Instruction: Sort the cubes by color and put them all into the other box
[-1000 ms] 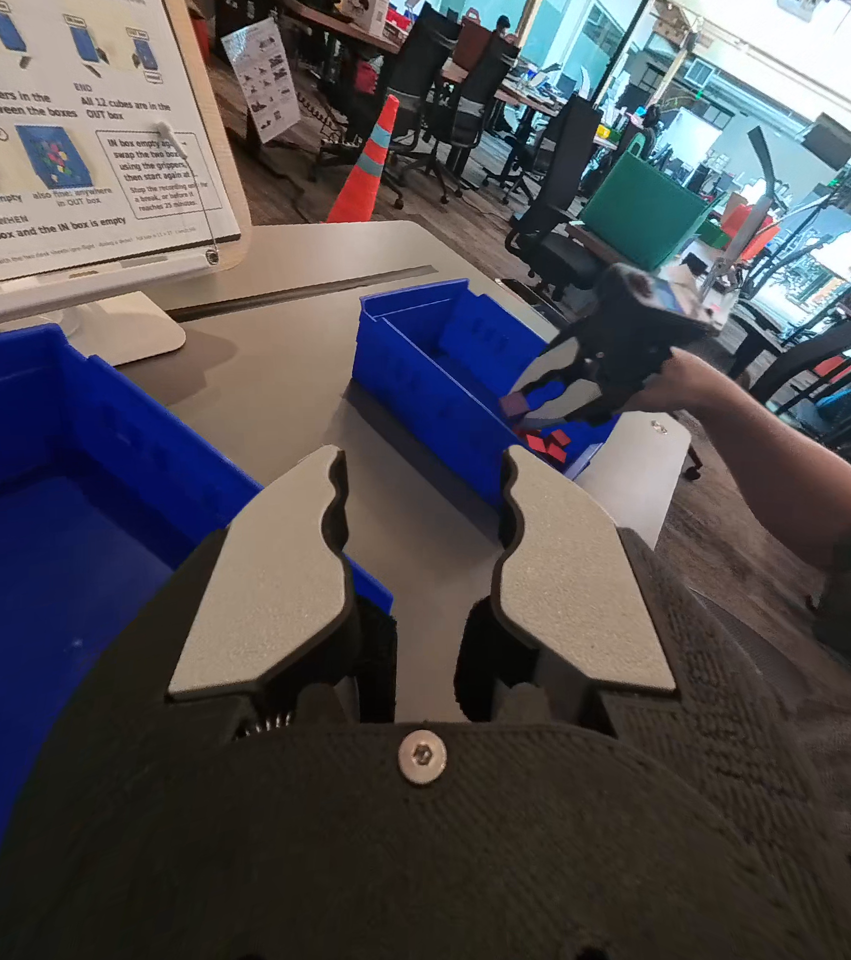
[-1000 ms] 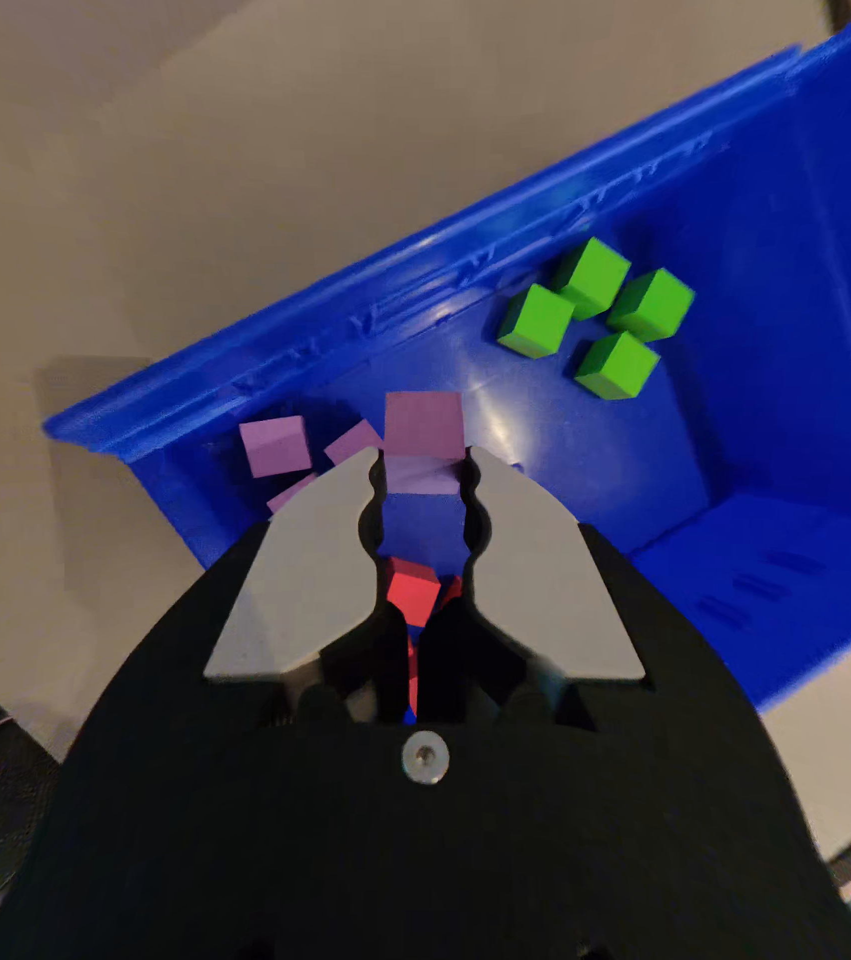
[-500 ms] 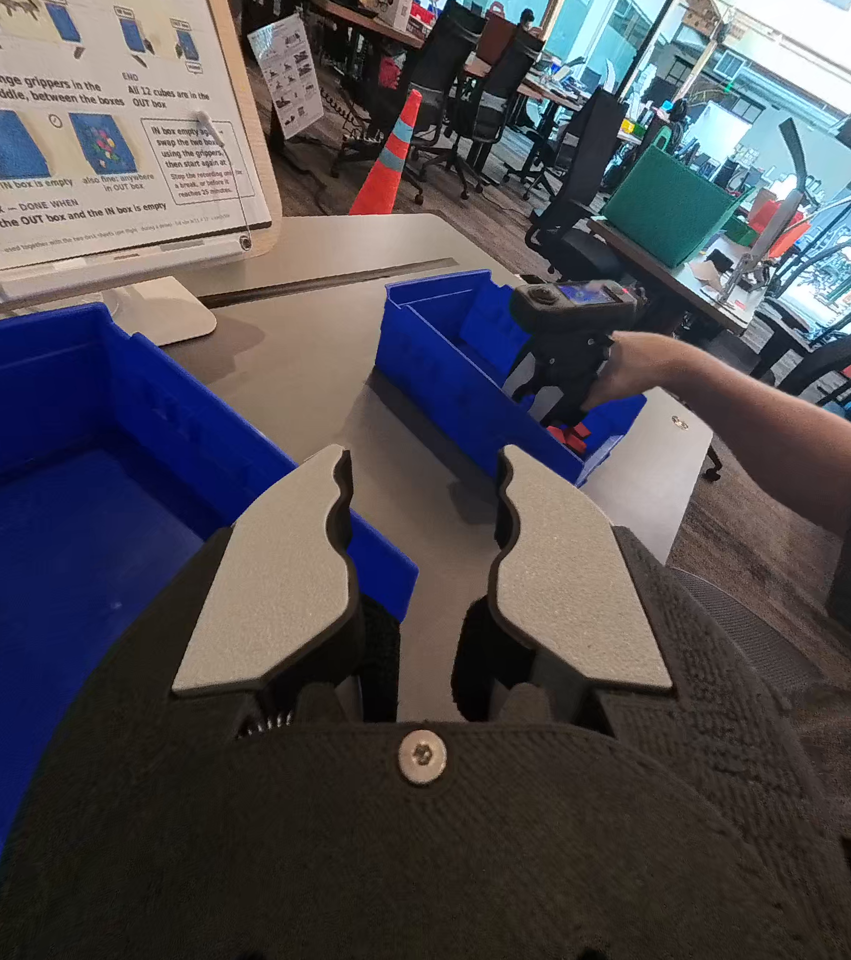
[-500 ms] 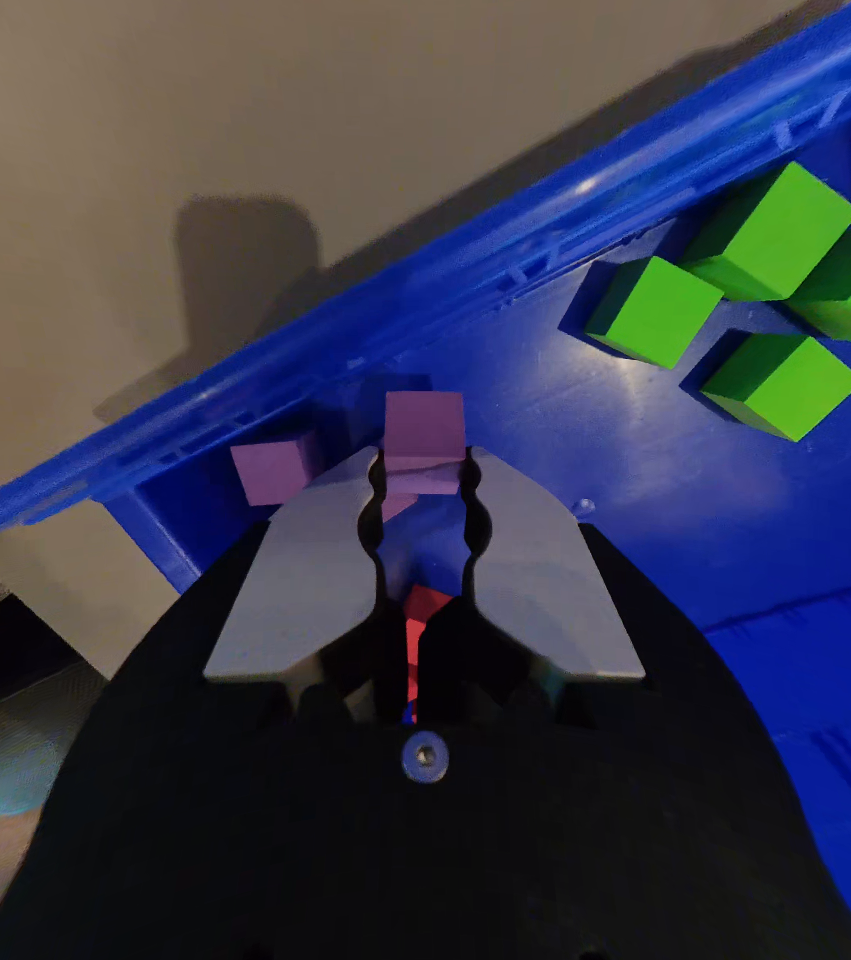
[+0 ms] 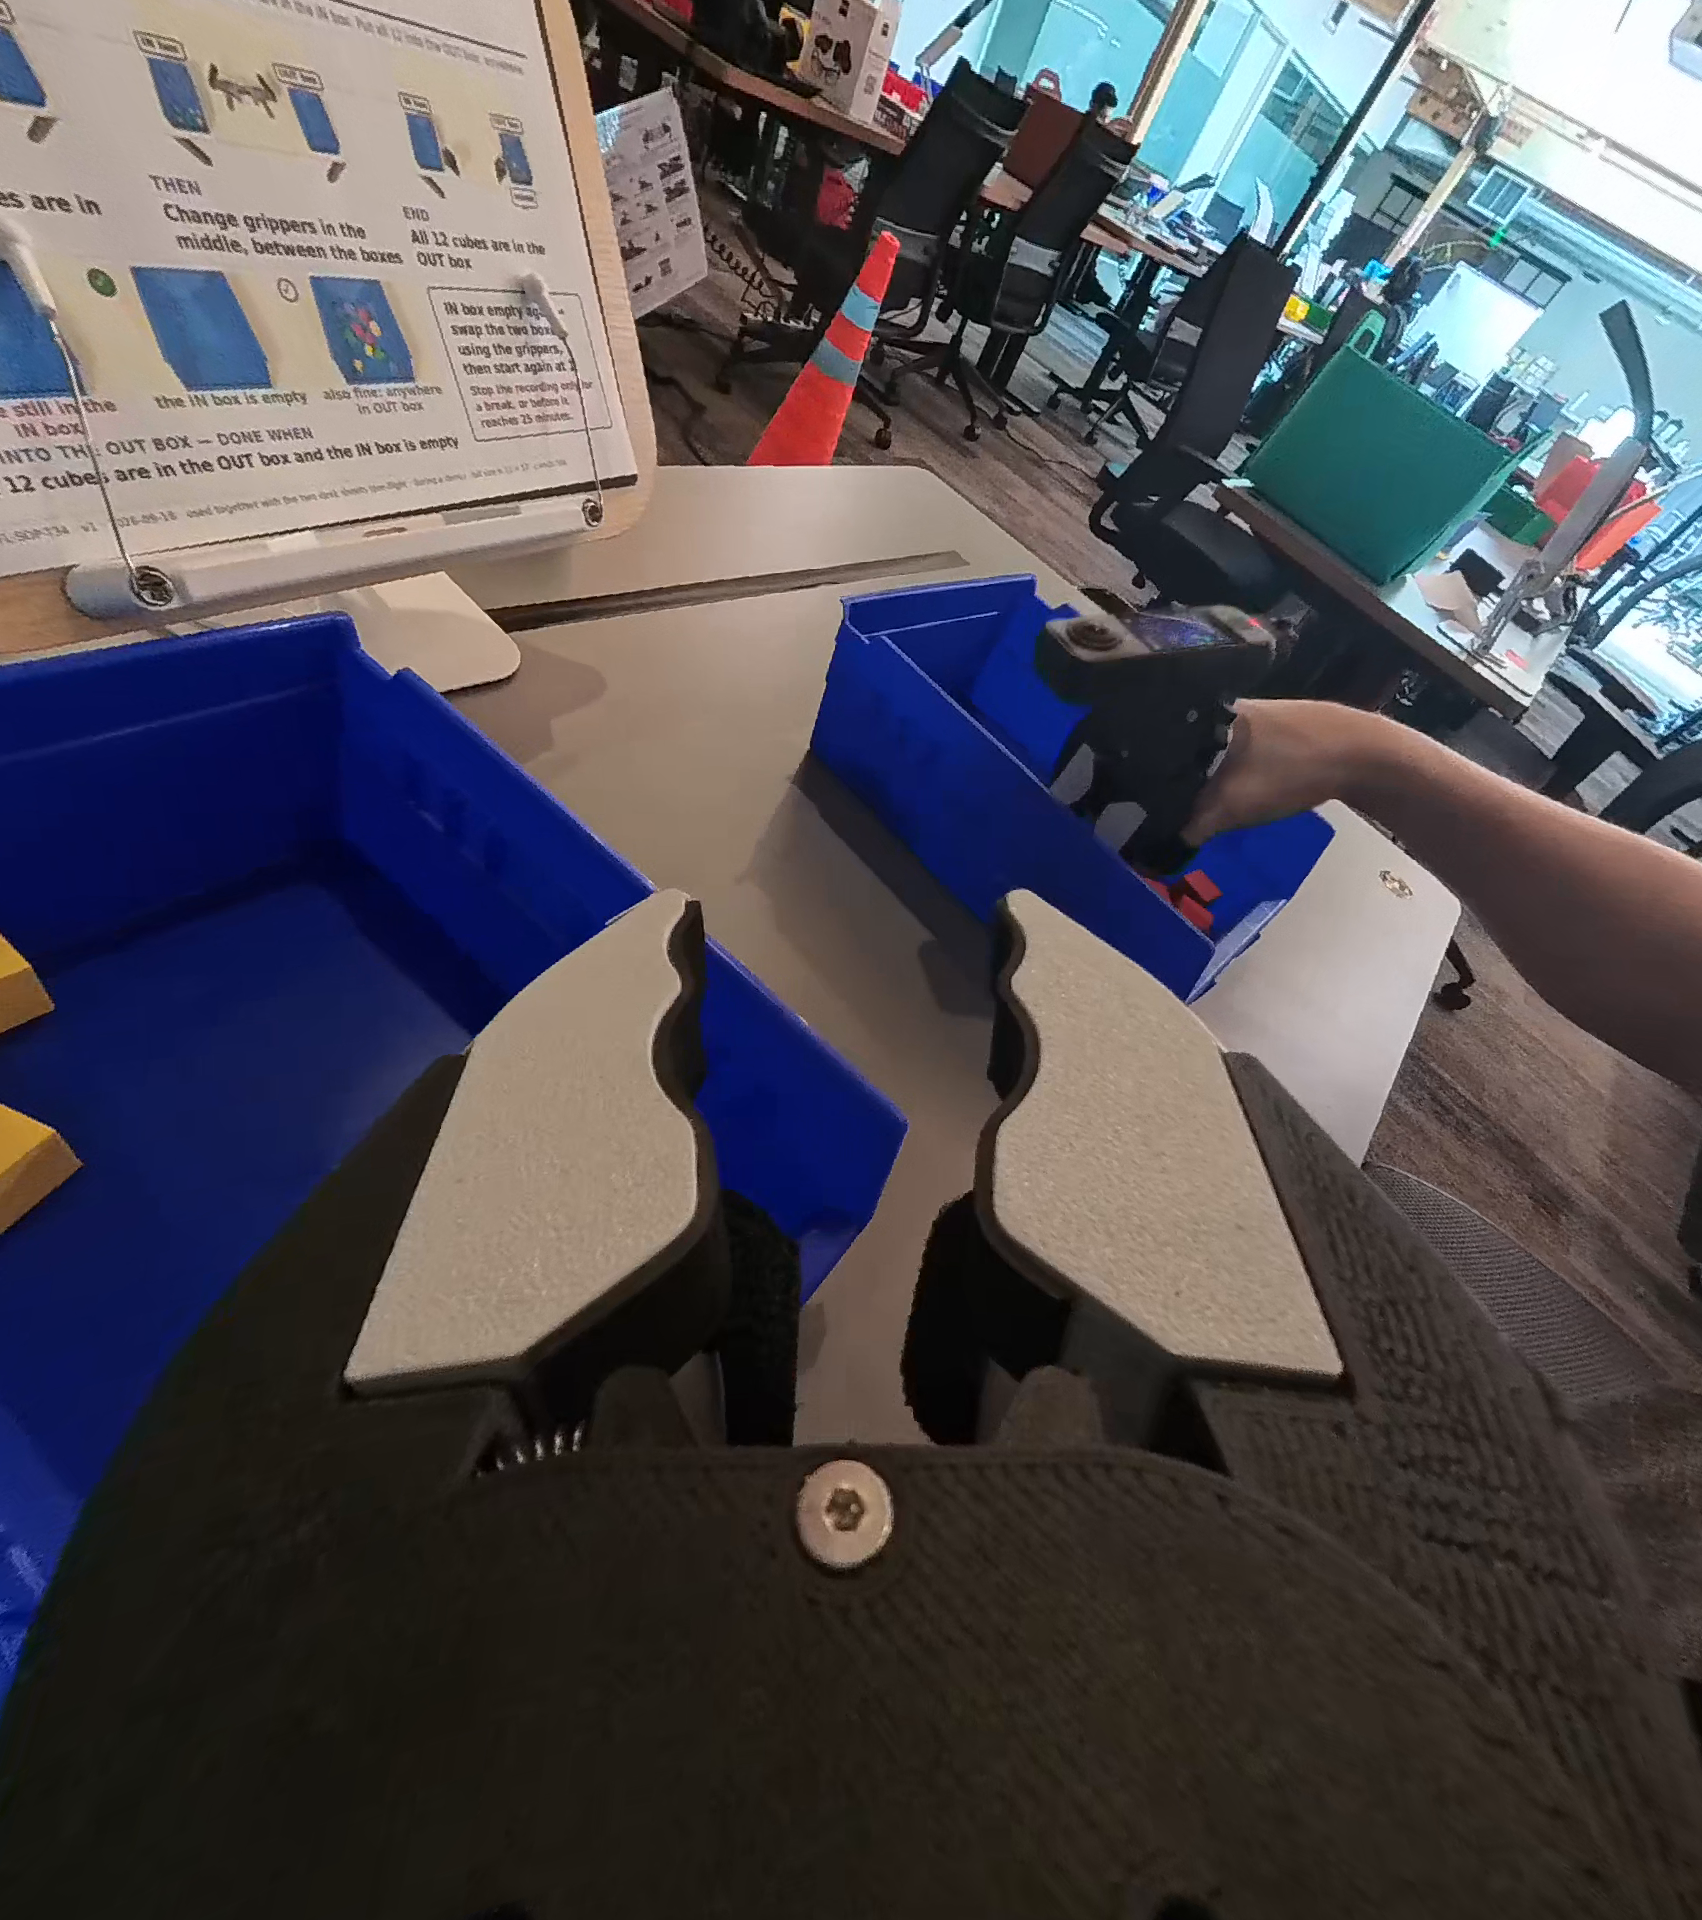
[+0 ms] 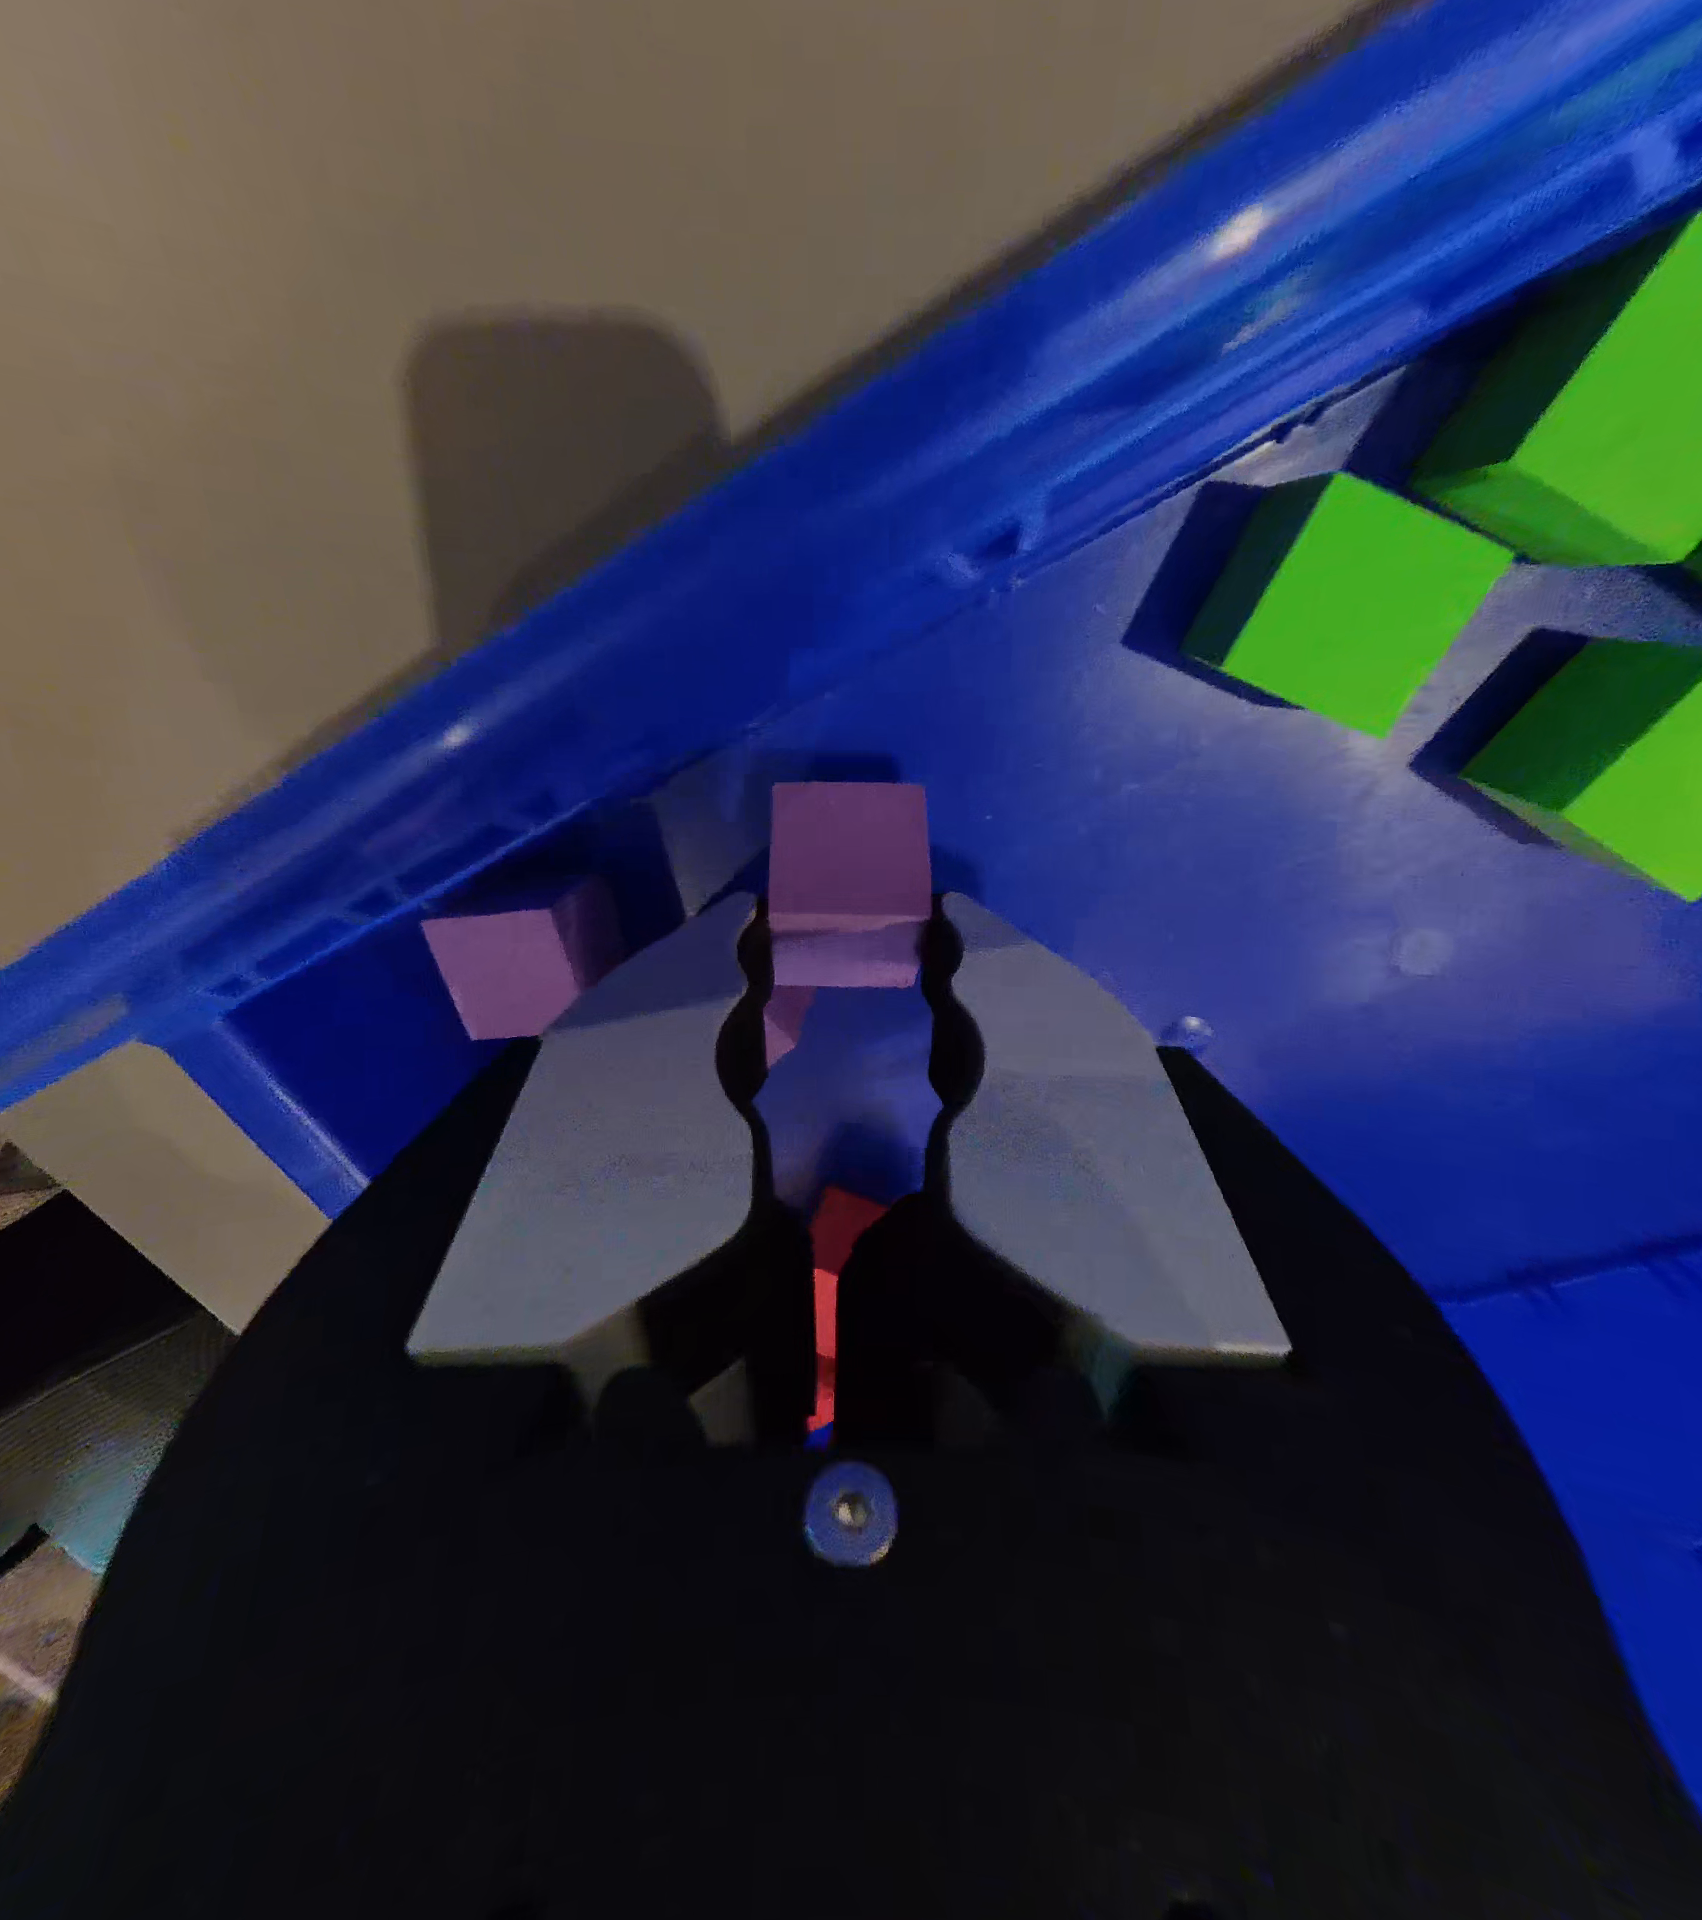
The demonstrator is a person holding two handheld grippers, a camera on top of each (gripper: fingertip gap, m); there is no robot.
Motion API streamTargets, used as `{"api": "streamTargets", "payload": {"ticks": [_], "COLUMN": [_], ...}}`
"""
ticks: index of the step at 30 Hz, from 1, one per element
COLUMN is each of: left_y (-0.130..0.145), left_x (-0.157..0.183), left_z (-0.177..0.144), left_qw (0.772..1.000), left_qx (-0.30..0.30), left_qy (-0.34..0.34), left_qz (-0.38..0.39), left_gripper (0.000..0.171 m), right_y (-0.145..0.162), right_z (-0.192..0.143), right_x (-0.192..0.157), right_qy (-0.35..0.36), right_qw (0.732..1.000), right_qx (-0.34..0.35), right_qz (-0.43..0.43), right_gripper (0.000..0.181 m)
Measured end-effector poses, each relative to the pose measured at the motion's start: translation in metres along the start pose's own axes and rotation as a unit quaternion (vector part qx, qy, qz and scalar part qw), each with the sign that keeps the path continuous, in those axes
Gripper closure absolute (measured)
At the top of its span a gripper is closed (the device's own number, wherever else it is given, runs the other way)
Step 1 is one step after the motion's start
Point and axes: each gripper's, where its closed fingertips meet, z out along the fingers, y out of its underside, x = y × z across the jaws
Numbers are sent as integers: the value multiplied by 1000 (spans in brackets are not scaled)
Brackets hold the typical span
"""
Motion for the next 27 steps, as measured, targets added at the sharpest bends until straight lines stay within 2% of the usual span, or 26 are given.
{"api": "streamTargets", "payload": {"ticks": [6, 10, 19, 23, 27], "left_y": [2, -1, -4, -5, -15], "left_x": [-3, -5, -3, -10, -54], "left_z": [1, -4, -5, -9, -28], "left_qw": [1000, 1000, 1000, 999, 986], "left_qx": [-2, 3, 2, -12, -67], "left_qy": [-1, -7, -9, -35, -144], "left_qz": [-4, -3, 2, 20, 54], "left_gripper": [118, 118, 118, 118, 119], "right_y": [5, 5, 8, 3, -14], "right_z": [-3, -5, -13, -48, -105], "right_x": [-3, -4, -3, 6, -2], "right_qy": [1, -4, 3, 47, 134], "right_qw": [999, 1000, 1000, 996, 970], "right_qx": [-32, -24, 3, 73, 201], "right_qz": [-1, 2, 12, 17, 0], "right_gripper": [153, 140, 140, 140, 139]}}
